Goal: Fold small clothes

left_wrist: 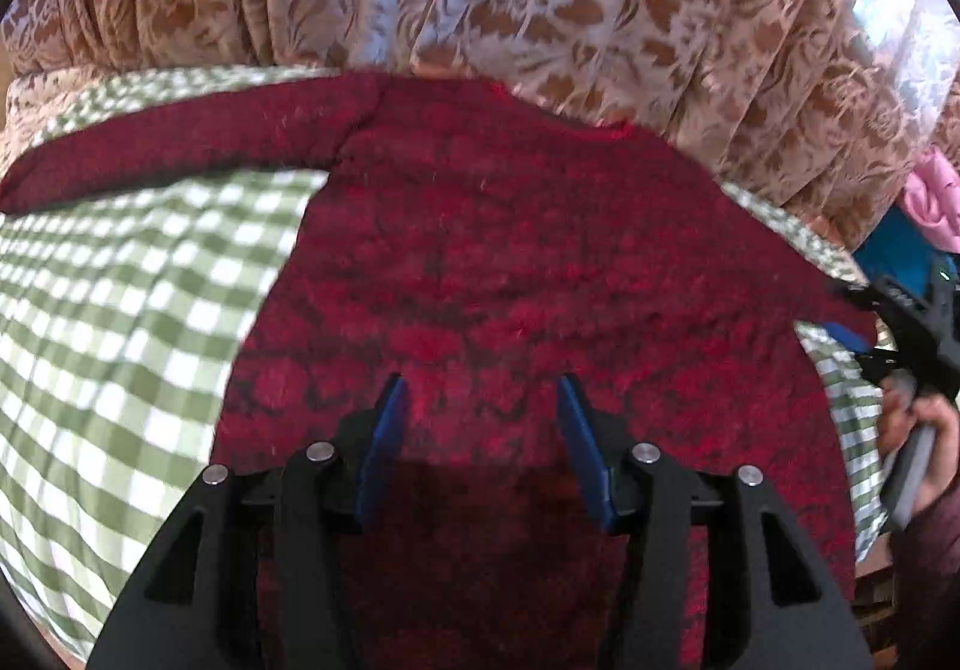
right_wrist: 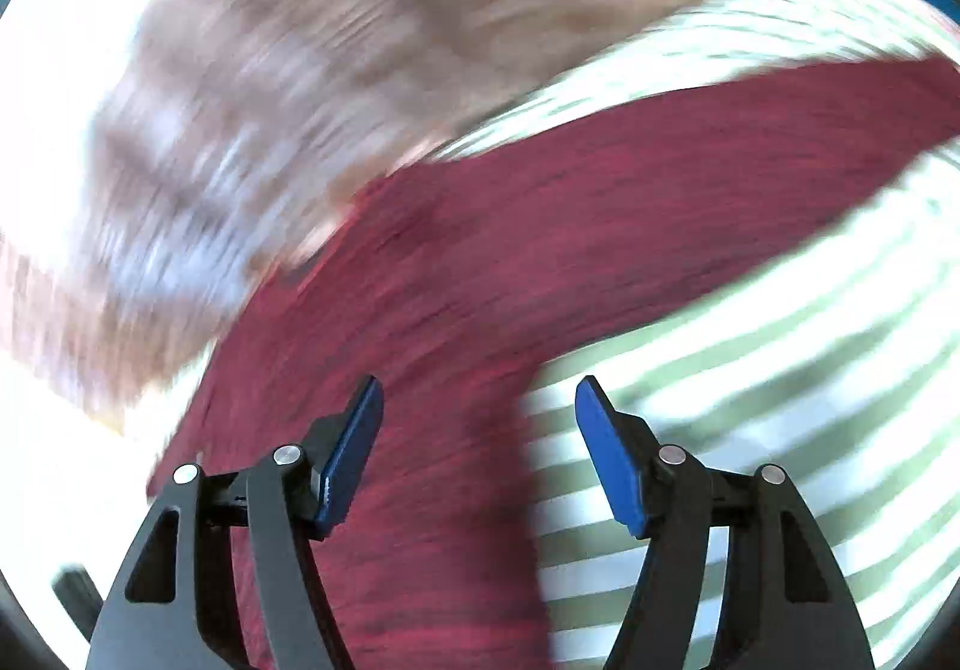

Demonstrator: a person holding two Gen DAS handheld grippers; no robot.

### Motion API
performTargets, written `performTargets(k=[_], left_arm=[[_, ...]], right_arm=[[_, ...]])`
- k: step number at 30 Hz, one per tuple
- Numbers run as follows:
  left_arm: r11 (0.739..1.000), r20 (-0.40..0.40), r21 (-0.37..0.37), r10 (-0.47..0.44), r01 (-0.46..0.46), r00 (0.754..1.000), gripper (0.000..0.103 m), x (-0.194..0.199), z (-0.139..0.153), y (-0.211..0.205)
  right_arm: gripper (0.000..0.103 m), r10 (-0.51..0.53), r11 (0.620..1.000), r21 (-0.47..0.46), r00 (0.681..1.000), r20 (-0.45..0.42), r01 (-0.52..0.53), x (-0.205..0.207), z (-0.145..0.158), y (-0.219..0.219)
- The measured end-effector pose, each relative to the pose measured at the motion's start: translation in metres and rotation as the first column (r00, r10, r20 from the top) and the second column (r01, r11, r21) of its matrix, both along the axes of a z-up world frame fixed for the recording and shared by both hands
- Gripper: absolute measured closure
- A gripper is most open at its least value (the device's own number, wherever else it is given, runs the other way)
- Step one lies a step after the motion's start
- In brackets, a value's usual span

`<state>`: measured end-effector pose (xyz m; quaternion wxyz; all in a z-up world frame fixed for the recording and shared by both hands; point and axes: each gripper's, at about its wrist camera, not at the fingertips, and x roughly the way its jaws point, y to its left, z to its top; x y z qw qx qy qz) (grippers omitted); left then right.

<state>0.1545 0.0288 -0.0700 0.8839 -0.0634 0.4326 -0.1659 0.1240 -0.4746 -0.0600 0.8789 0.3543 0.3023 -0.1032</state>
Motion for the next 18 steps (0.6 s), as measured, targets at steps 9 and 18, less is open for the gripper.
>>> performTargets(k=[9, 18], left_arm=[[0.998, -0.022, 0.05, 0.028, -0.027, 0.999, 0.032, 0.0, -0.012, -0.01], [0.998, -0.033, 0.06, 0.035, -0.033, 0.999, 0.033, 0.002, -0.01, -0.014]], right_arm=[[0.049, -0.342, 0.92, 0.198, 0.939, -0.015, 0.339, -0.032, -0.029, -0.169], [0.092, -0.298, 0.953, 0.054, 0.954, -0.02, 0.298, 0.004, -0.002, -0.177]])
